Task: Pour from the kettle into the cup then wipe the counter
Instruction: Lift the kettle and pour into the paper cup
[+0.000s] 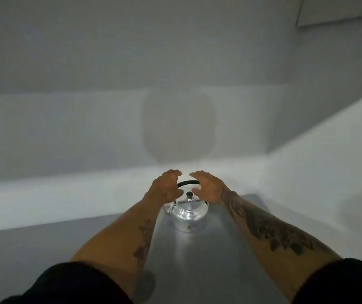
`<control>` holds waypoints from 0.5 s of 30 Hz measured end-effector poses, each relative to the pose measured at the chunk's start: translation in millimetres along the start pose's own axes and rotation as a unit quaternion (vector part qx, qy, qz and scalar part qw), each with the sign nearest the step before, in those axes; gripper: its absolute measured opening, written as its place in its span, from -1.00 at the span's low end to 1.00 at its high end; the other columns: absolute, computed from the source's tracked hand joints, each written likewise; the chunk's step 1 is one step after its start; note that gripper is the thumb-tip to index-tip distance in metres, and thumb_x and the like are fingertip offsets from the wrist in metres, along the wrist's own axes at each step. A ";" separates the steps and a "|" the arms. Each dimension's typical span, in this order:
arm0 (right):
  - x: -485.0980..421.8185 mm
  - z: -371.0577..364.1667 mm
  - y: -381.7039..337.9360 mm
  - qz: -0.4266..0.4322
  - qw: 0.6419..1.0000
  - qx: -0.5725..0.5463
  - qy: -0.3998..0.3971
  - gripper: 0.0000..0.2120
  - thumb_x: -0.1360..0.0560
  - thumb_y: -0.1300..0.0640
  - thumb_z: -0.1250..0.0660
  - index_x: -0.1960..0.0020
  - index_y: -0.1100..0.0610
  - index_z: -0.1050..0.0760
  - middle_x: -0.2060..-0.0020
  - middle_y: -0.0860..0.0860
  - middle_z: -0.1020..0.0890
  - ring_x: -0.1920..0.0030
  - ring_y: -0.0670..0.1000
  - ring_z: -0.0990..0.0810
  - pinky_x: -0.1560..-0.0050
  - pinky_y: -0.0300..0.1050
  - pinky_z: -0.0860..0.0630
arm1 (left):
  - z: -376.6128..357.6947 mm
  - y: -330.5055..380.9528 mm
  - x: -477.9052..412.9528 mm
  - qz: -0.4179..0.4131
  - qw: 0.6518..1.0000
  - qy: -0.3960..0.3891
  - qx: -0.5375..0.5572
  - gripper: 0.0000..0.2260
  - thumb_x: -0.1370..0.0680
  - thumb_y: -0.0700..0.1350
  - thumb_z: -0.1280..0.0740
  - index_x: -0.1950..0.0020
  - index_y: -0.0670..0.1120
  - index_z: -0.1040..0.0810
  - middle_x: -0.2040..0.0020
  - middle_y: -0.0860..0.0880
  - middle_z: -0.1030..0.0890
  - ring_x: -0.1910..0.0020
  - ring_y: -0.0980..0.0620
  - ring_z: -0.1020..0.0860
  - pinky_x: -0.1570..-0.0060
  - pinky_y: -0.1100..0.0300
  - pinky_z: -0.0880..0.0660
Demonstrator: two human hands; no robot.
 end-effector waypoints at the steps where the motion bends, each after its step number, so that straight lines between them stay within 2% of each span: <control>1: -5.0 -3.3 1.8 -0.009 1.000 -0.002 -0.006 -0.45 -0.53 0.02 -0.24 -0.48 0.04 -0.21 -0.47 0.00 -0.31 -0.45 0.05 -0.30 -0.40 0.03 -0.31 | -4.6 -0.6 -4.9 0.009 1.000 -0.010 -0.003 -0.43 -0.44 -0.06 -0.43 -0.42 -0.03 -0.34 -0.35 -0.02 -0.48 -0.30 -0.03 -0.46 -0.21 0.08 -0.39; 5: -23.2 -21.8 9.7 -0.037 0.999 -0.015 -0.034 -0.41 -0.50 0.08 -0.28 -0.48 0.09 -0.20 -0.47 0.03 -0.31 -0.44 0.08 -0.30 -0.40 0.03 -0.31 | -23.5 -5.1 -24.8 0.029 0.998 -0.045 -0.019 -0.42 -0.48 -0.12 -0.37 -0.46 -0.09 -0.26 -0.41 -0.08 -0.40 -0.35 -0.10 -0.41 -0.26 0.01 -0.39; 8: -39.2 -35.1 16.5 -0.041 0.998 -0.016 -0.038 -0.44 -0.49 0.10 -0.28 -0.45 0.13 -0.25 -0.42 0.07 -0.37 -0.38 0.12 -0.35 -0.37 0.01 -0.32 | -34.1 -8.8 -41.3 0.025 0.997 -0.068 -0.024 -0.48 -0.49 -0.17 -0.32 -0.44 -0.14 -0.28 -0.39 -0.13 -0.41 -0.34 -0.13 -0.41 -0.25 -0.01 -0.39; 12: -55.7 -50.1 25.6 -0.035 0.999 -0.010 -0.020 -0.70 -0.48 0.15 -0.24 -0.21 0.12 -0.42 -0.14 0.10 -0.52 -0.13 0.12 -0.46 -0.14 -0.01 -0.42 | -53.1 -12.6 -52.0 0.026 0.995 -0.090 -0.024 -0.60 -0.50 -0.15 -0.31 -0.33 -0.14 -0.39 -0.27 -0.12 -0.51 -0.23 -0.13 -0.49 -0.19 0.01 -0.46; 15: -62.2 -53.3 29.4 -0.049 0.998 -0.040 -0.013 -0.90 -0.48 0.16 -0.20 0.02 0.11 -0.43 0.06 0.02 -0.48 0.02 0.06 -0.43 0.02 -0.02 -0.44 | -58.8 -15.6 -55.1 0.028 0.998 -0.055 -0.016 -0.82 -0.54 -0.17 -0.25 -0.13 -0.13 -0.50 -0.08 -0.11 -0.58 -0.04 -0.14 -0.57 -0.02 0.01 -0.52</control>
Point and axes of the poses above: each hand's wrist, its own x-axis away from the middle knuckle, its own z-axis out of the back of the hand, y = z × x, the point moved 1 cm from there along -x, towards the middle knuckle
